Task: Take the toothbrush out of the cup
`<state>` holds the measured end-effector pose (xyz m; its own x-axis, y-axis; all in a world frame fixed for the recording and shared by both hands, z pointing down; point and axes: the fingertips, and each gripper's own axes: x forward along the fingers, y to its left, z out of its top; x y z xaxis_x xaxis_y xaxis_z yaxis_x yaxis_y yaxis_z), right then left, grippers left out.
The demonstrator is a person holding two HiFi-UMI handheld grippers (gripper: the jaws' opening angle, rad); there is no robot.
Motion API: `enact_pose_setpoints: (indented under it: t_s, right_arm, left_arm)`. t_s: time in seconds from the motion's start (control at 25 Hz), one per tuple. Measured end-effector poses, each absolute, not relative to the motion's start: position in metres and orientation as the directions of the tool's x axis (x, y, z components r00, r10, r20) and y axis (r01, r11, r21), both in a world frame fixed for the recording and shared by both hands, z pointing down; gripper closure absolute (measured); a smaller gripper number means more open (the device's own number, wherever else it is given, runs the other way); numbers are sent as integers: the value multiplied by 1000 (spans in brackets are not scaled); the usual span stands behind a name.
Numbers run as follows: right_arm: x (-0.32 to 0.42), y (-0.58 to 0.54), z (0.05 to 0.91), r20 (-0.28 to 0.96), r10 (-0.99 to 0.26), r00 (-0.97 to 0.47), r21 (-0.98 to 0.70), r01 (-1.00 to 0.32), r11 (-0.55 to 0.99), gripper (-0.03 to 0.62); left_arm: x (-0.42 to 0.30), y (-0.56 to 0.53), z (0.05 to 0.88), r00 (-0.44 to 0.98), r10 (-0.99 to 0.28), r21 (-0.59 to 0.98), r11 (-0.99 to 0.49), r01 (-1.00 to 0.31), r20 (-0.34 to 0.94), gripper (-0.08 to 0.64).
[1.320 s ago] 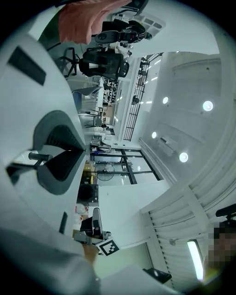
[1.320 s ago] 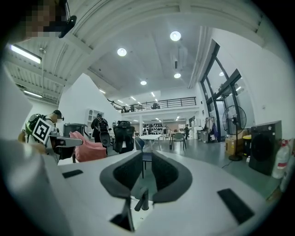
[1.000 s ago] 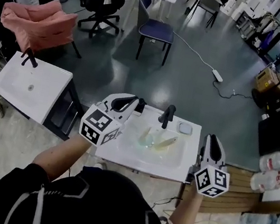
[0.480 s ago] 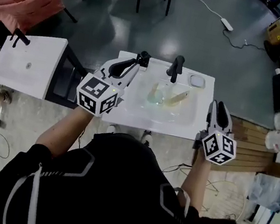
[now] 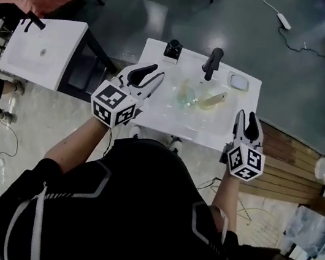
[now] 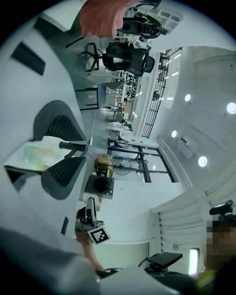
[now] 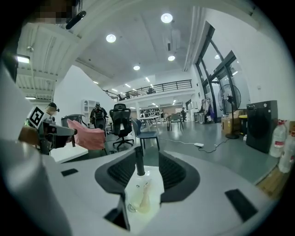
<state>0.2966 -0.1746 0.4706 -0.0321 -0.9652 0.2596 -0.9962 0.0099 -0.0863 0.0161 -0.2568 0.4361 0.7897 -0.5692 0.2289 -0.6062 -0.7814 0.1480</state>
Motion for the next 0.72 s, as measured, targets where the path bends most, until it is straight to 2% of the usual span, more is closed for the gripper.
enact_pose_setpoints:
  t_s: [0.2, 0.32, 0.72]
  right_arm:
    - [292, -184, 519, 341, -935, -97, -106, -992, 64, 388]
    - [292, -189, 547, 374, -922, -106, -68, -994, 87, 387]
    - [277, -195, 621, 470, -860, -200, -139, -979, 152, 362]
  left_arm:
    - [16, -243, 457, 767, -587, 155, -758, -633, 259, 463]
    - [12, -235, 461, 746, -616, 133, -742, -657, 254, 463]
    - [-2, -223, 475, 666, -686, 131, -661, -739, 292, 460]
